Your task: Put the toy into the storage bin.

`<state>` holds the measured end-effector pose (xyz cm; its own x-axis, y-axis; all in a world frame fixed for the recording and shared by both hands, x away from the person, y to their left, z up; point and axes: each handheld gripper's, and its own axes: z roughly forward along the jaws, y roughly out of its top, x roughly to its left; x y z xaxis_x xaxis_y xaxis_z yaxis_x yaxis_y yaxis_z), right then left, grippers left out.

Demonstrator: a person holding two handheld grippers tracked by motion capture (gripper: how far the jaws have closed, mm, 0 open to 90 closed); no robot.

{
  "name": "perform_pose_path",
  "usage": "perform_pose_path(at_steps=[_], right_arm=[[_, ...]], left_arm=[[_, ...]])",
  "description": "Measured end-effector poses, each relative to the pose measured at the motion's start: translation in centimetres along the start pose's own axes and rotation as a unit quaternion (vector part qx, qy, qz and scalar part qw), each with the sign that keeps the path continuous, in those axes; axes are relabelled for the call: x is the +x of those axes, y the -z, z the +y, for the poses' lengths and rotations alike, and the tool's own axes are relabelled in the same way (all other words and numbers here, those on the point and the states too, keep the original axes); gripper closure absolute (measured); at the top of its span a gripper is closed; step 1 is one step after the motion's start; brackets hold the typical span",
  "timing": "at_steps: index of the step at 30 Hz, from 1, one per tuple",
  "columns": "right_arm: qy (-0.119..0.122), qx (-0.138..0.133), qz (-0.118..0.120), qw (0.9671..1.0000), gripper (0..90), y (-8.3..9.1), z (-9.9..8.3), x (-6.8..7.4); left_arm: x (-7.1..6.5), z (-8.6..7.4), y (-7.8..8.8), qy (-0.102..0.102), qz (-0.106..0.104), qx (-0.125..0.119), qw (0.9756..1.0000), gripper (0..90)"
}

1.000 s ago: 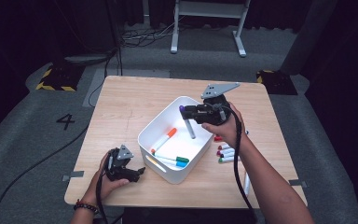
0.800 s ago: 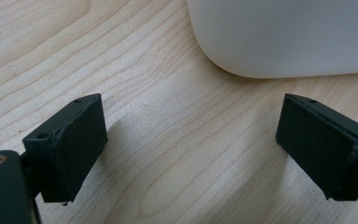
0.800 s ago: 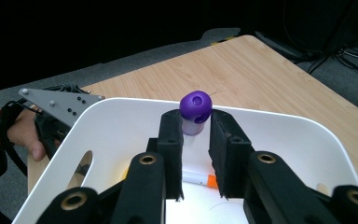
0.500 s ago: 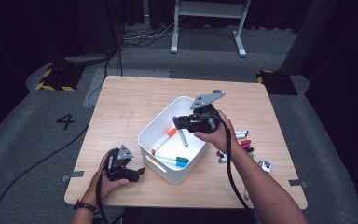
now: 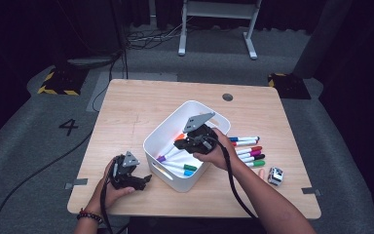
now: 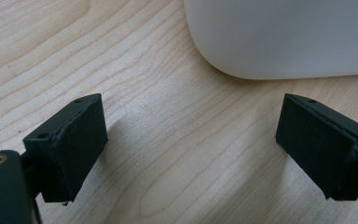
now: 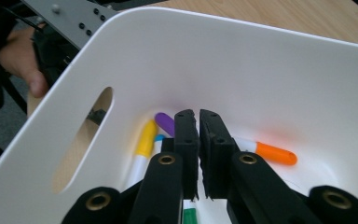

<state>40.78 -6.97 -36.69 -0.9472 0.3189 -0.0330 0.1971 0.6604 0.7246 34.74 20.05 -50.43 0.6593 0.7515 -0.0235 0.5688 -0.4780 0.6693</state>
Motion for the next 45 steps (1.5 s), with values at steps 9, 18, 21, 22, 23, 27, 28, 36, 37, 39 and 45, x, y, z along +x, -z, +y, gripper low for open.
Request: perform_pose_path(at_steps=[9, 18, 21, 22, 23, 27, 28, 36, 37, 39, 45], right_arm=[[0.000, -0.004, 0.011, 0.9999, 80.9, 0.6, -0.2, 0.0], [-0.005, -0.058, -0.007, 0.9983, 73.4, 6.1, -1.3, -0.9], [-0.009, -0.070, -0.021, 0.9973, 72.0, 8.5, -2.5, -1.2], [-0.012, -0.075, -0.023, 0.9968, 71.3, 9.4, -3.1, -1.3], [-0.015, -0.077, -0.033, 0.9963, 70.6, 10.3, -3.7, -1.4], [-0.026, -0.061, -0.076, 0.9949, 68.7, 12.8, -7.0, -1.2], [-0.035, -0.056, -0.088, 0.9939, 68.2, 13.3, -8.4, -0.9], [-0.093, -0.012, -0.159, 0.9829, 59.6, 13.6, -17.4, 0.5], [-0.104, -0.009, -0.164, 0.9810, 58.8, 13.5, -18.4, 0.7], [-0.125, -0.001, -0.171, 0.9773, 56.6, 13.4, -20.4, 1.2], [-0.177, 0.029, -0.177, 0.9676, 50.2, 12.6, -23.8, 2.1]], left_arm=[[0.0, 0.0, 0.0, 0.000, 0.000, 0.000, 1.0000, 8.9], [0.0, 0.0, 0.0, 0.000, 0.000, -0.002, 1.0000, 9.1], [0.0, 0.0, 0.0, 0.000, 0.000, -0.002, 1.0000, 9.1], [0.0, 0.0, 0.0, 0.000, 0.001, -0.002, 1.0000, 9.1], [0.0, 0.0, 0.0, 0.000, 0.000, -0.002, 1.0000, 9.1], [0.0, 0.0, 0.0, 0.000, 0.000, -0.002, 1.0000, 9.1], [0.0, 0.0, 0.0, 0.000, 0.000, -0.002, 1.0000, 9.1], [0.0, 0.0, 0.0, 0.000, 0.001, -0.002, 1.0000, 9.1], [0.0, 0.0, 0.0, 0.000, 0.001, -0.002, 1.0000, 9.1], [0.0, 0.0, 0.0, 0.001, 0.001, -0.002, 1.0000, 9.1], [0.0, 0.0, 0.0, 0.001, 0.001, -0.002, 1.0000, 9.1]])
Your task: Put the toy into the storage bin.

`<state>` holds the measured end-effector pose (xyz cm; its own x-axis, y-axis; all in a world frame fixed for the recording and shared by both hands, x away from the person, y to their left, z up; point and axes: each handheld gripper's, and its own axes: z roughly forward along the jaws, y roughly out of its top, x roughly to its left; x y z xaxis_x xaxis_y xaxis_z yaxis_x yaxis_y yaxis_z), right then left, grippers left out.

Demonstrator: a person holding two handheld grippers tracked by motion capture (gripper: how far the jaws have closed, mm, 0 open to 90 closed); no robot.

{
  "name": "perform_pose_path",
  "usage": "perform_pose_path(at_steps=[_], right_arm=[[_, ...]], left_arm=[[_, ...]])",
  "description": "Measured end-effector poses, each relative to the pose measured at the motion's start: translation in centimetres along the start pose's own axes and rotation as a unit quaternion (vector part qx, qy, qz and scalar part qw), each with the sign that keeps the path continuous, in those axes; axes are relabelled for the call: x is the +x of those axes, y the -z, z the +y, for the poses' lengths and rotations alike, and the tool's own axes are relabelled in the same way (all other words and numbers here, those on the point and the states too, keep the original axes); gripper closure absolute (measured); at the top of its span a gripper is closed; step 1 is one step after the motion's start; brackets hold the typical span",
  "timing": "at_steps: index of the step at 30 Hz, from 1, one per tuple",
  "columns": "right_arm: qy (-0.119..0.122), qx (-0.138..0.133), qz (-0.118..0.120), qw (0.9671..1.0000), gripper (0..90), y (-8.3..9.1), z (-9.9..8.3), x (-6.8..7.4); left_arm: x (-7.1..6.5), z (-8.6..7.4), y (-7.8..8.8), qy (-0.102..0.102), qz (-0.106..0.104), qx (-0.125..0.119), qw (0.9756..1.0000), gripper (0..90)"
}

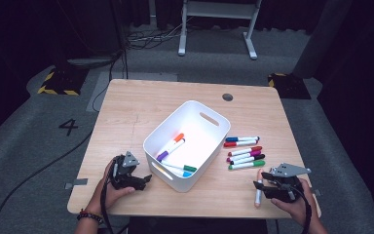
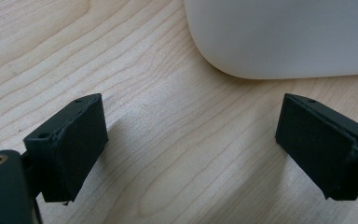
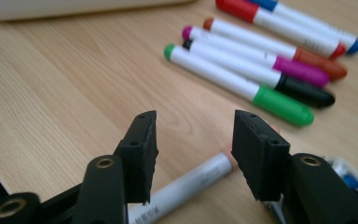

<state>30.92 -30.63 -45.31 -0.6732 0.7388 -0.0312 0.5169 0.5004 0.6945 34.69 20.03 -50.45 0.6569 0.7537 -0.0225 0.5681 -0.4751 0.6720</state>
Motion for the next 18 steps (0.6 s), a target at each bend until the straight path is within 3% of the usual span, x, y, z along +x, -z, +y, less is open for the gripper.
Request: perform_pose_path(at_steps=[3, 5, 7, 11, 14, 18], right_arm=[[-0.028, 0.017, -0.004, 0.9995, 49.4, -0.7, -1.0, -0.1], [-0.030, 0.029, -0.008, 0.9991, 48.9, -1.1, -1.4, -0.1], [-0.038, 0.039, 0.001, 0.9985, 50.7, -1.7, -1.8, -0.2], [-0.033, 0.049, 0.010, 0.9982, 56.5, -2.2, -1.8, -0.1], [-0.012, 0.052, 0.022, 0.9983, 61.5, -2.6, -1.7, 0.4], [0.006, 0.051, 0.029, 0.9983, 61.0, -2.9, -1.5, 0.6]], left_arm=[[0.0, 0.0, 0.0, 0.000, 0.001, 0.000, 1.0000, 9.1], [0.0, 0.0, 0.0, 0.000, 0.001, 0.000, 1.0000, 9.1], [0.0, 0.0, 0.0, 0.000, 0.002, 0.000, 1.0000, 9.1], [0.0, 0.0, 0.0, 0.000, 0.002, 0.000, 1.0000, 9.1], [0.0, 0.0, 0.0, 0.000, 0.002, 0.000, 1.0000, 9.1], [0.0, 0.0, 0.0, 0.000, 0.002, 0.000, 1.0000, 9.1]])
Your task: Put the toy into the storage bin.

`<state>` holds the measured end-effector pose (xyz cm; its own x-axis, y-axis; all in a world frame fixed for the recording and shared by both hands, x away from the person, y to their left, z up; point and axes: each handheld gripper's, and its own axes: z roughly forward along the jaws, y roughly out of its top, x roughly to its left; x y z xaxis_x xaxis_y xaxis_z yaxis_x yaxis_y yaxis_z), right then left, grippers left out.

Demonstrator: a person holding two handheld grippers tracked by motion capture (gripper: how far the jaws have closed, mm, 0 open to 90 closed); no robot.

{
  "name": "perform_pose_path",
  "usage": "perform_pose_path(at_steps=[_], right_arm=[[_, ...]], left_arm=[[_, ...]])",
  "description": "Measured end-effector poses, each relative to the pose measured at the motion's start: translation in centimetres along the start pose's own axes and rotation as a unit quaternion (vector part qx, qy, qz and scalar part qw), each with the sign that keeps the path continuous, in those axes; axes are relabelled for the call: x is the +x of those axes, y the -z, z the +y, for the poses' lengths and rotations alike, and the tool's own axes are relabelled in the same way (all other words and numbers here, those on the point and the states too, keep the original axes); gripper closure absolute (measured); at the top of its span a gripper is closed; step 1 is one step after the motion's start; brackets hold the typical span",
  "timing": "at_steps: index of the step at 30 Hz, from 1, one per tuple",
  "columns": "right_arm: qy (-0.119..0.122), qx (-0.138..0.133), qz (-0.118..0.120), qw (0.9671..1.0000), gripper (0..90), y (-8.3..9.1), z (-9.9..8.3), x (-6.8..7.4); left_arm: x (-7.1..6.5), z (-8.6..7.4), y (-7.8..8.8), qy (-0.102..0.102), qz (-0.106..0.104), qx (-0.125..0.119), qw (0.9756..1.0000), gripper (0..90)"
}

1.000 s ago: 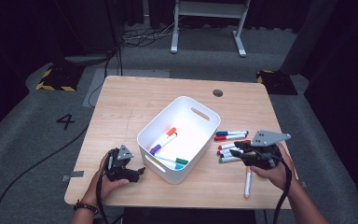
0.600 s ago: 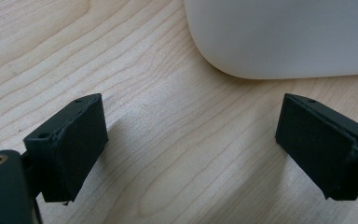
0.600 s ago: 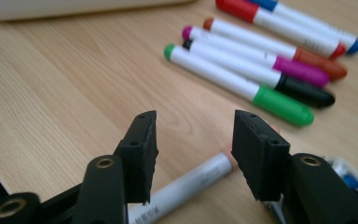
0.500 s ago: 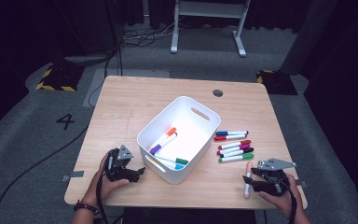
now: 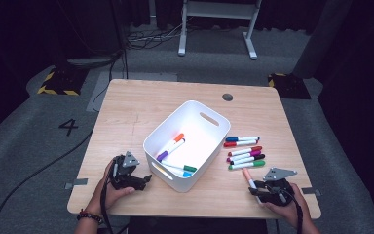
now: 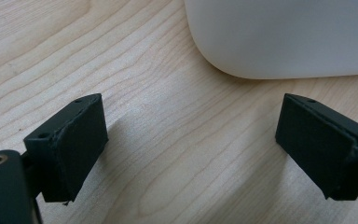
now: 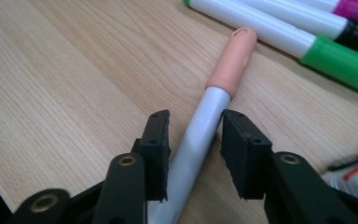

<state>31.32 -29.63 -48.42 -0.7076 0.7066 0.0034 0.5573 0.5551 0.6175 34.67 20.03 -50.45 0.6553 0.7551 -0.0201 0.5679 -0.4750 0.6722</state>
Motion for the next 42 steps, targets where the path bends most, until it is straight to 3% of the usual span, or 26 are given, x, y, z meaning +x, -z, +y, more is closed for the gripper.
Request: perform_pose_path(at_steps=[6, 9, 13, 14, 19, 24, 28, 33, 34, 35, 42], right_arm=[[0.017, 0.001, -0.001, 0.9999, 56.8, -1.1, 1.5, 0.1], [0.007, 0.000, 0.001, 1.0000, 57.4, -1.9, 2.3, 0.1], [0.005, -0.004, 0.000, 1.0000, 61.0, -2.4, 2.9, 0.2], [0.001, -0.006, -0.005, 1.0000, 65.9, -2.6, 3.2, 0.4], [-0.002, -0.011, -0.001, 0.9999, 73.6, -3.0, 3.6, 0.8], [0.010, -0.010, 0.003, 0.9999, 74.5, -3.1, 3.7, 0.8], [0.007, -0.016, 0.027, 0.9995, 74.7, -3.0, 3.5, 0.5], [0.002, -0.043, 0.040, 0.9983, 74.8, -1.7, 3.4, 0.1], [0.002, -0.067, 0.043, 0.9969, 74.8, -0.7, 3.7, 0.2], [0.002, -0.067, 0.043, 0.9969, 74.8, -0.7, 3.7, 0.2], [0.010, -0.137, 0.041, 0.9897, 74.8, 3.1, 5.5, 0.2]], left_arm=[[0.0, 0.0, 0.0, 0.000, 0.000, 0.000, 1.0000, 9.1], [0.0, 0.0, 0.0, 0.000, 0.000, 0.000, 1.0000, 9.1], [0.0, 0.0, 0.0, 0.000, 0.000, 0.000, 1.0000, 9.1], [0.0, 0.0, 0.0, 0.000, 0.000, 0.000, 1.0000, 9.1], [0.0, 0.0, 0.0, 0.000, 0.000, 0.000, 1.0000, 9.1], [0.0, 0.0, 0.0, 0.000, 0.000, 0.000, 1.0000, 9.1], [0.0, 0.0, 0.0, 0.000, 0.000, 0.000, 1.0000, 9.1], [0.0, 0.0, 0.0, 0.000, 0.000, 0.000, 1.0000, 9.1], [0.0, 0.0, 0.0, 0.000, 0.000, 0.000, 1.0000, 9.1], [0.0, 0.0, 0.0, 0.000, 0.000, 0.000, 1.0000, 9.1], [0.0, 0.0, 0.0, 0.000, 0.000, 0.000, 1.0000, 9.1]])
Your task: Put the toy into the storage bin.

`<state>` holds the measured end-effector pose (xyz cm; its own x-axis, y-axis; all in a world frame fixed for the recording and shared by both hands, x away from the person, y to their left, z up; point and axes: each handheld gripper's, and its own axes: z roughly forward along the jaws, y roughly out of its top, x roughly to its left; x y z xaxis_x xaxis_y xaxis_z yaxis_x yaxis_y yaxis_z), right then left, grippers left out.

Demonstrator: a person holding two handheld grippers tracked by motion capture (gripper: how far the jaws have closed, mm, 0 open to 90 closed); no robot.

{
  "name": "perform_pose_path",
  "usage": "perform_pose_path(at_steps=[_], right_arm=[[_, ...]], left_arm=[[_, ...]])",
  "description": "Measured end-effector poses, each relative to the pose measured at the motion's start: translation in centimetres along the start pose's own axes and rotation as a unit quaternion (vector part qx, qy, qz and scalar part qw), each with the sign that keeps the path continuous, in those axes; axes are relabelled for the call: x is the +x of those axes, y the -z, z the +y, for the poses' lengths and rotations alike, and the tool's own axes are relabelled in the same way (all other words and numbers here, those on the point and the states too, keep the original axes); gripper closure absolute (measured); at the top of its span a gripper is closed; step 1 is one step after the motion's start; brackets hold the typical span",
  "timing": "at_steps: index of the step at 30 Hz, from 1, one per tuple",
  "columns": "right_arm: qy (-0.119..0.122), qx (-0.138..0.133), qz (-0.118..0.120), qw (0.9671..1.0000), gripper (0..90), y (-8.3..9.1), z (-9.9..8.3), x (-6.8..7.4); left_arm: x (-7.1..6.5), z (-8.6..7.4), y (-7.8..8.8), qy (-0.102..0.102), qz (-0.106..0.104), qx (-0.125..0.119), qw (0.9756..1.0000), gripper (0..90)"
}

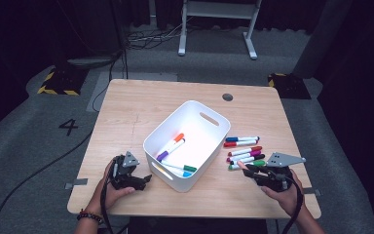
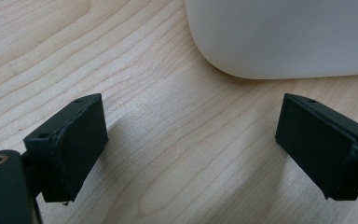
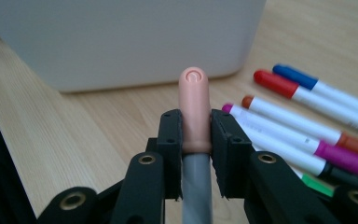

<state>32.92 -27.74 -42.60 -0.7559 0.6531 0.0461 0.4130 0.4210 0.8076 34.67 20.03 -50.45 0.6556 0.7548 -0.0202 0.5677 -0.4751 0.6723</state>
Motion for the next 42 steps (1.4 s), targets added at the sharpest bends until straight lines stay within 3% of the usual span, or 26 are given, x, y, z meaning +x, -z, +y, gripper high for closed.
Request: perform_pose_path(at_steps=[10, 20, 22, 33, 42], right_arm=[[0.028, -0.049, 0.004, 0.9984, 74.8, 2.2, 5.0, -0.3], [0.049, -0.055, 0.017, 0.9971, 74.8, 1.7, 10.6, -0.1], [0.055, -0.055, 0.028, 0.9966, 74.8, 1.0, 12.3, 0.2], [0.083, -0.033, 0.047, 0.9949, 74.7, -2.6, 17.2, 2.5], [0.098, 0.006, 0.056, 0.9936, 74.8, -6.7, 19.4, 4.1]], left_arm=[[0.0, 0.0, 0.0, 0.000, 0.000, 0.000, 1.0000, 9.1], [0.0, 0.0, 0.0, 0.000, 0.000, 0.000, 1.0000, 9.0], [0.0, 0.0, 0.0, 0.000, -0.001, 0.000, 1.0000, 9.0], [0.0, 0.0, 0.0, 0.000, -0.001, 0.000, 1.0000, 9.1], [0.0, 0.0, 0.0, 0.000, -0.001, 0.000, 1.0000, 9.0]])
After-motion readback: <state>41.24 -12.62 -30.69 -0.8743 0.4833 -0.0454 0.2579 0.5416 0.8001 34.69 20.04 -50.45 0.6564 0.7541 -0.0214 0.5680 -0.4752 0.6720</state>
